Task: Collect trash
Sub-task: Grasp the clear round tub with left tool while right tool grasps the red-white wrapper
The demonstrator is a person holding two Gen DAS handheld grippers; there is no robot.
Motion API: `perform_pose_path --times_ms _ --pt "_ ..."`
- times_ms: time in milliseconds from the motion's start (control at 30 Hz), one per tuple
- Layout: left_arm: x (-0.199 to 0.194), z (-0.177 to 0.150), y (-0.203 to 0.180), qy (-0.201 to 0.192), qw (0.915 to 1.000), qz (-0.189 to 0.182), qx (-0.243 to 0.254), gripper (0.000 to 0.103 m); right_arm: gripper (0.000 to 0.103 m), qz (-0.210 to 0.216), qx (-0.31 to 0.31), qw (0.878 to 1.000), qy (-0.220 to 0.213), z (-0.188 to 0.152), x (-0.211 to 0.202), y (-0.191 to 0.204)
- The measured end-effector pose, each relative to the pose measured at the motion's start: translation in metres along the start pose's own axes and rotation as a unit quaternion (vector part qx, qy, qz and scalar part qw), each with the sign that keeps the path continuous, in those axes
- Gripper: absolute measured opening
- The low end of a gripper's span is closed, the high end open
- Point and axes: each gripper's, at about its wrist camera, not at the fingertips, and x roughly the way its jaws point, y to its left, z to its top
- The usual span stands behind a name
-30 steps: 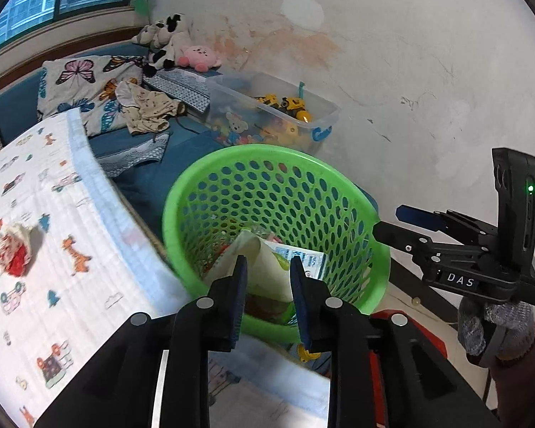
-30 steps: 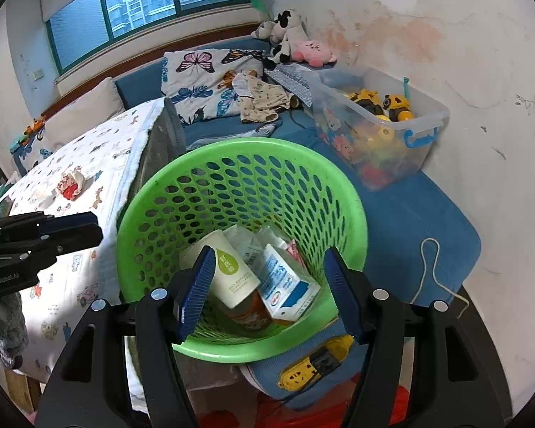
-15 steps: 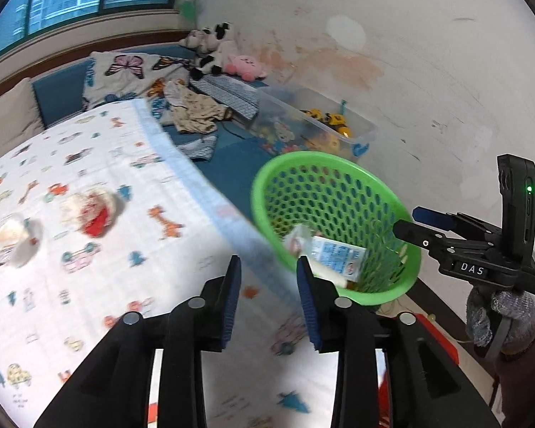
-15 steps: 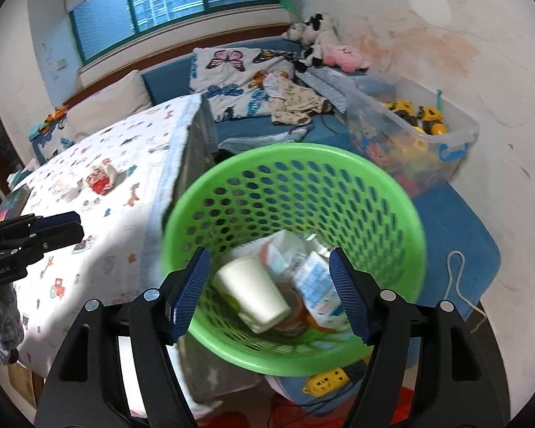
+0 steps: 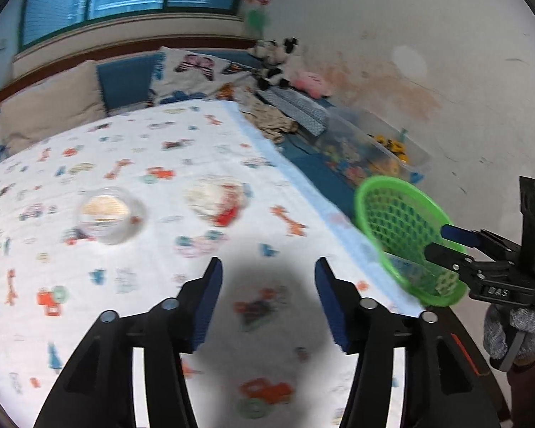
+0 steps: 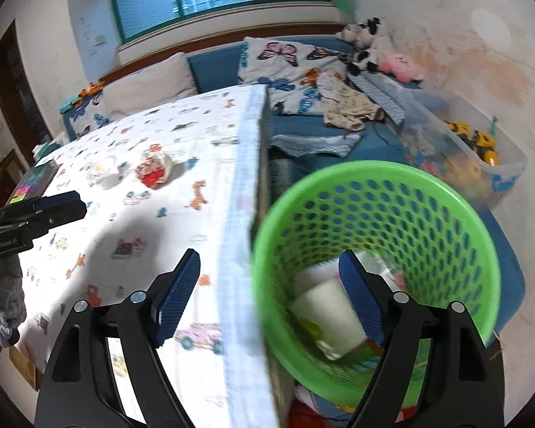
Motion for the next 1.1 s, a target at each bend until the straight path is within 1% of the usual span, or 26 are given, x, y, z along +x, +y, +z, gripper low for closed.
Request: perform_pose_path --times_ms 67,233,333,433,600,767,933,1100 --pt "-0.004 0.001 0.014 -0.003 0.9999 0.014 -0.006 0.062 0.083 0.008 -0.008 1.000 0.002 0.005 0.008 0.012" --pt "-0.012 0.002 0.050 -0.007 0.9987 0.043 -0.025 0.073 0.085 0.029 -0.026 0.999 0.011 0.019 0.029 0.039" --pt "-0.014 0.002 0.066 -0.008 0.9979 0.056 -0.034 0.074 0.086 0.039 -0.037 0.998 0.014 0.028 0.041 0.055" --pt "-0.014 0.001 0.081 -0.007 0.9965 0.072 -0.040 0.079 0.086 0.050 -0.048 0.997 0.018 0.036 0.055 0.071" --pt "-0.011 0.003 0.102 -0.003 0.9951 0.089 -0.043 0.081 0.086 0.062 -0.068 0.995 0.025 0.049 0.079 0.098" --pt "-0.002 0.006 0.120 0.002 0.9937 0.098 -0.056 0.084 0.086 0.076 -0.072 0.994 0.034 0.063 0.104 0.118" --pt "0.012 0.011 0.133 0.013 0.9927 0.102 -0.063 0.084 0.086 0.082 -0.071 0.993 0.042 0.078 0.129 0.132" --pt "0.022 0.015 0.141 0.019 0.9923 0.105 -0.063 0.085 0.086 0.078 -0.073 0.993 0.052 0.086 0.150 0.141"
